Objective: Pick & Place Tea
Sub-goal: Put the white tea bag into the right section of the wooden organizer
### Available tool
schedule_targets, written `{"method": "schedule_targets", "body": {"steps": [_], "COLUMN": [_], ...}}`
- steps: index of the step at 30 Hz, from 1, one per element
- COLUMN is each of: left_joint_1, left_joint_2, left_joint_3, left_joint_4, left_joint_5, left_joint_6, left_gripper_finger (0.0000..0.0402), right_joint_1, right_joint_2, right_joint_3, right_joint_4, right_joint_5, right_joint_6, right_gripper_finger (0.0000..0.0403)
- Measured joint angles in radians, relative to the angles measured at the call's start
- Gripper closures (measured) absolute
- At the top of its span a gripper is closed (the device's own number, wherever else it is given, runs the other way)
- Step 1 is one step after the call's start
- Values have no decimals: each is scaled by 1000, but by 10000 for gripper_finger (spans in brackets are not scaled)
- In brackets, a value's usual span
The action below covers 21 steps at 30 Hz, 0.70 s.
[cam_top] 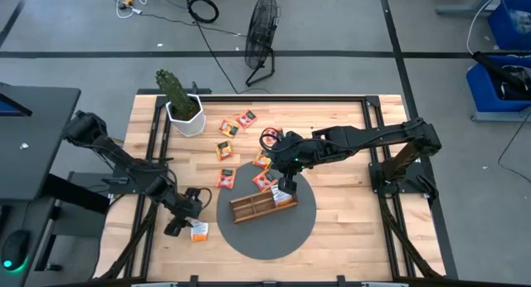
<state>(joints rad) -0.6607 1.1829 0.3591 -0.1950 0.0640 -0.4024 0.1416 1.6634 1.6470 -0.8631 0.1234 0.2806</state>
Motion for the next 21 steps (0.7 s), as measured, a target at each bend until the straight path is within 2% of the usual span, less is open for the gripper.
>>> {"method": "schedule_targets", "body": {"steps": [5,9,12,17,21], "left_joint_1": [-14,-9,-13,-16,-7], "left_joint_2": [85,96,96,97,98], "left_joint_3": [29,29,28,26,25], "left_joint_4": [-16,-19,-24,-33,-29], "left_joint_5": [-37,-49,-61,-68,-56], "left_joint_6": [-21,-62,-63,-63,-87], "left_gripper_finger": [225,237,276,375,395], "right_joint_1": [0,0,0,0,0], "right_joint_2": [0,0,0,0,0], "right_joint_3": [0,0,0,0,0], "right_joint_4": [0,-1,-2,-6,-6], "right_joint_5": [0,0,0,0,0], "right_joint_6": [0,0,0,0,0], "right_gripper_finger": [403,403,403,403,403]}}
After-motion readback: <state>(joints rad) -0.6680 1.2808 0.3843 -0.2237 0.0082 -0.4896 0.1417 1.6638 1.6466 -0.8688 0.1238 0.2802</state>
